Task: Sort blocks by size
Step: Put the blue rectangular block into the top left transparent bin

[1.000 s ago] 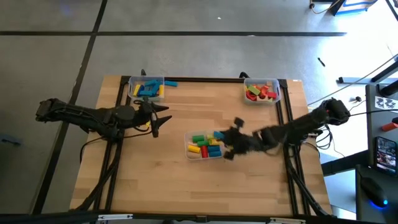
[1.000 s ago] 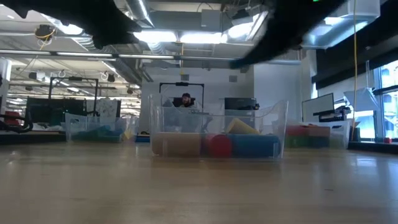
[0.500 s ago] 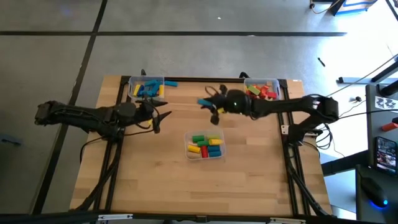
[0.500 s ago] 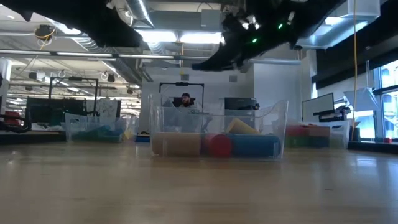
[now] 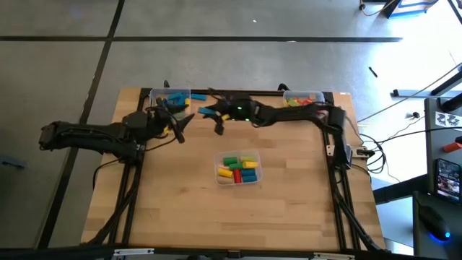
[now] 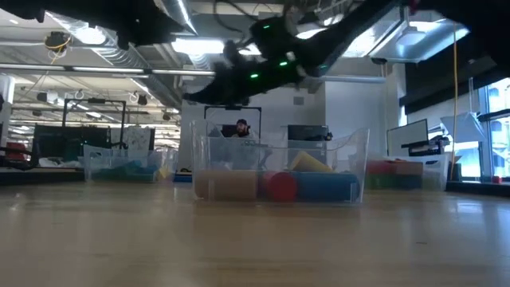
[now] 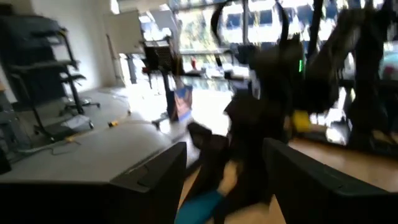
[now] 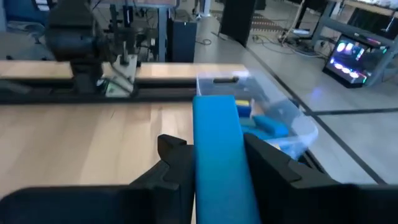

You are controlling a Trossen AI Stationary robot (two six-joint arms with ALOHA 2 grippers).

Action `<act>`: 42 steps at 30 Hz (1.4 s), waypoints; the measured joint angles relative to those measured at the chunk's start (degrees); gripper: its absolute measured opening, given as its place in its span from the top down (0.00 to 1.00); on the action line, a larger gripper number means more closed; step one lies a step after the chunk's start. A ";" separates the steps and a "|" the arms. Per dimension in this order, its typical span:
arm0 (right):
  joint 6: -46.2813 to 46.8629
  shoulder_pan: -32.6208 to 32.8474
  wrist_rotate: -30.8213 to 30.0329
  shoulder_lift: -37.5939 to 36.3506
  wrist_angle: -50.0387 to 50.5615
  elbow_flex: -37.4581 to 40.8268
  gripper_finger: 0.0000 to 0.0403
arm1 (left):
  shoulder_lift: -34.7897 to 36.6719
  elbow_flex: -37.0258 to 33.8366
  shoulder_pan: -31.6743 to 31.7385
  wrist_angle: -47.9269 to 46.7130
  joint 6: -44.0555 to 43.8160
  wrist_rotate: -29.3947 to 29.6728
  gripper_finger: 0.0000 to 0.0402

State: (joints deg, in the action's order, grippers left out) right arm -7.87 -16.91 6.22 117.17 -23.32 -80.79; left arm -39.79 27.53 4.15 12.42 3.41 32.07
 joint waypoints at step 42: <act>-10.59 -4.60 -7.86 18.79 44.03 -51.32 0.49 | 3.43 -0.01 8.44 -4.98 1.29 0.77 0.48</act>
State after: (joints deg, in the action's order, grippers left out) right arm -18.46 -21.51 -1.64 135.97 20.71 -132.11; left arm -36.36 27.52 12.59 7.44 4.70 32.84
